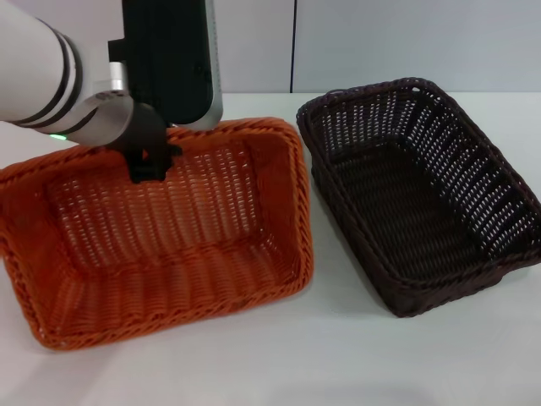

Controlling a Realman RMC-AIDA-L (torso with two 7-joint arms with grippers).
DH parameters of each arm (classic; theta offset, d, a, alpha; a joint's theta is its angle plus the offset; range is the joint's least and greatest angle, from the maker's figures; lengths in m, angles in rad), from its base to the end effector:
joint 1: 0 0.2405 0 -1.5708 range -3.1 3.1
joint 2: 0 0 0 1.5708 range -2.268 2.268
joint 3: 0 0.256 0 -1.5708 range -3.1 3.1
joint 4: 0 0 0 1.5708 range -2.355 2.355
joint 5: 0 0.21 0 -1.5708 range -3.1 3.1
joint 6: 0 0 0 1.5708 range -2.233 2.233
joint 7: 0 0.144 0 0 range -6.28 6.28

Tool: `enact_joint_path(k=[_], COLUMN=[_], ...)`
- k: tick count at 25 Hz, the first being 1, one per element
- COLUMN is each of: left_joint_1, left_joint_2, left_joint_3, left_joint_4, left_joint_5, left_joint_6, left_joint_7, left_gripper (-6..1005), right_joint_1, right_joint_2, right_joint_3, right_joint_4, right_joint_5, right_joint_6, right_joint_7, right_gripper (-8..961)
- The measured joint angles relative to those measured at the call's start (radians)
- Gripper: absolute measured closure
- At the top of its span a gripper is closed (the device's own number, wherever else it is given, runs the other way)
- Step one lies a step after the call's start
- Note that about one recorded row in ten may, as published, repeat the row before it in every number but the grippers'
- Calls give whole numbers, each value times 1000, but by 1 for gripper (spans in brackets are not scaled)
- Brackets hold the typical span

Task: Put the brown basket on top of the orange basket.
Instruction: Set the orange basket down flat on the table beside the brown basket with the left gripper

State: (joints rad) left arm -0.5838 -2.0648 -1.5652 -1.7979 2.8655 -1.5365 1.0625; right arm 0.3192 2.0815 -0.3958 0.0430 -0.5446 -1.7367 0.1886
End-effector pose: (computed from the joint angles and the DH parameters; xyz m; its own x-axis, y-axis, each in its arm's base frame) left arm -0.1031 0.3562 0.0424 0.8211 -0.0487 -0.5687 -0.3668 -0.8084 -0.4604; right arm 0.3708 0.2401 0.0884 0.6887 0.4651 -0.5562 -0.7201 0.3489 -0.5998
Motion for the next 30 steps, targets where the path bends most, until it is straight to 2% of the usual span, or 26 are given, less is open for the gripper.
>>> enact_joint_path(k=[9, 22, 30], left_joint_1=[-31, -61, -90], left_joint_2=[-2, -2, -1], left_joint_3=[11, 26, 39], left_joint_4=[23, 129, 250], left_joint_5=[-36, -45, -32], left_joint_6=[37, 116, 243], left_joint_7=[1, -13, -22], left_gripper=[860, 862, 822], right_joint_1=[0, -1, 0], right_joint_2=[0, 0, 0], right_joint_3=[-6, -6, -8], right_joint_4=[0, 0, 0], right_joint_5=[0, 0, 0], right_joint_6=[-1, -1, 1], right_joint_7=[0, 0, 0], right_gripper=[191, 191, 191])
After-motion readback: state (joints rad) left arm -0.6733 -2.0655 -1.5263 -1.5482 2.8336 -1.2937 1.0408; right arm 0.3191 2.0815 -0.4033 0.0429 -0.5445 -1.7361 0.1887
